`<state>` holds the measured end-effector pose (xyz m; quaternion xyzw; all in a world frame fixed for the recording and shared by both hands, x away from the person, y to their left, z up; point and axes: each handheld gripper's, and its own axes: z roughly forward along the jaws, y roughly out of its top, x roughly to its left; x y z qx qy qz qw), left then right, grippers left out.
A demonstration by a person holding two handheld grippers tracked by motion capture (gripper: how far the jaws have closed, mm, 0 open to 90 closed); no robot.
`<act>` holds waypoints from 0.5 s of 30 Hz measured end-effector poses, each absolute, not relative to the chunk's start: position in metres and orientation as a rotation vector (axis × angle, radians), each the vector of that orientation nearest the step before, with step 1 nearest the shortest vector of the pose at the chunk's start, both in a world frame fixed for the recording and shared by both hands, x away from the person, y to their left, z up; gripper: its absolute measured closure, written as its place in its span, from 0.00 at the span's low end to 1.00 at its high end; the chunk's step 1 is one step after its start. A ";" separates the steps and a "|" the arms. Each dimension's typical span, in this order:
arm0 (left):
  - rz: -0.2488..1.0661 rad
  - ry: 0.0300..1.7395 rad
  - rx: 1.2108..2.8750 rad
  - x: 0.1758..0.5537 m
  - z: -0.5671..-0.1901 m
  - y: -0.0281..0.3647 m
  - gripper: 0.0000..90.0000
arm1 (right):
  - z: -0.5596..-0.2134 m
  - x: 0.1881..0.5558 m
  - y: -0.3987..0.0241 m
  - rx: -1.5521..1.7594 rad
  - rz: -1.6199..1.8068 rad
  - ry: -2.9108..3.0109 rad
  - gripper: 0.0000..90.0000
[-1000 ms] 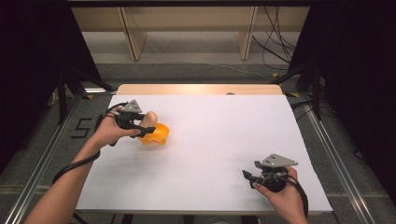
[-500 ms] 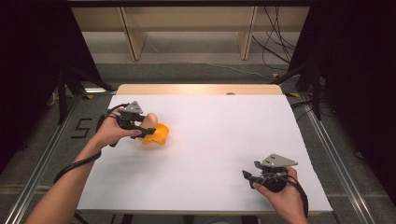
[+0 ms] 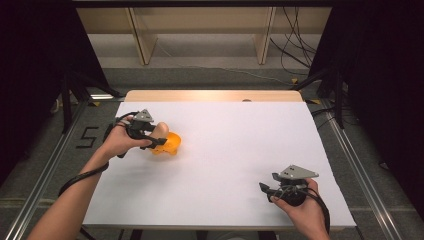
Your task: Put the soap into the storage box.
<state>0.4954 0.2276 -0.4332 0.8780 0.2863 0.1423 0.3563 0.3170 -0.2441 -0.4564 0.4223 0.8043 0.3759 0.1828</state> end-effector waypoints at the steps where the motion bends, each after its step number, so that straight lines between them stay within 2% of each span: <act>1: 0.360 0.737 2.277 0.496 -0.433 0.228 0.36 | -0.456 0.317 -0.244 1.189 1.061 2.268 0.45; 15: 0.355 0.748 2.311 0.497 -0.436 0.226 0.36 | -0.456 0.316 -0.243 1.217 1.064 2.272 0.45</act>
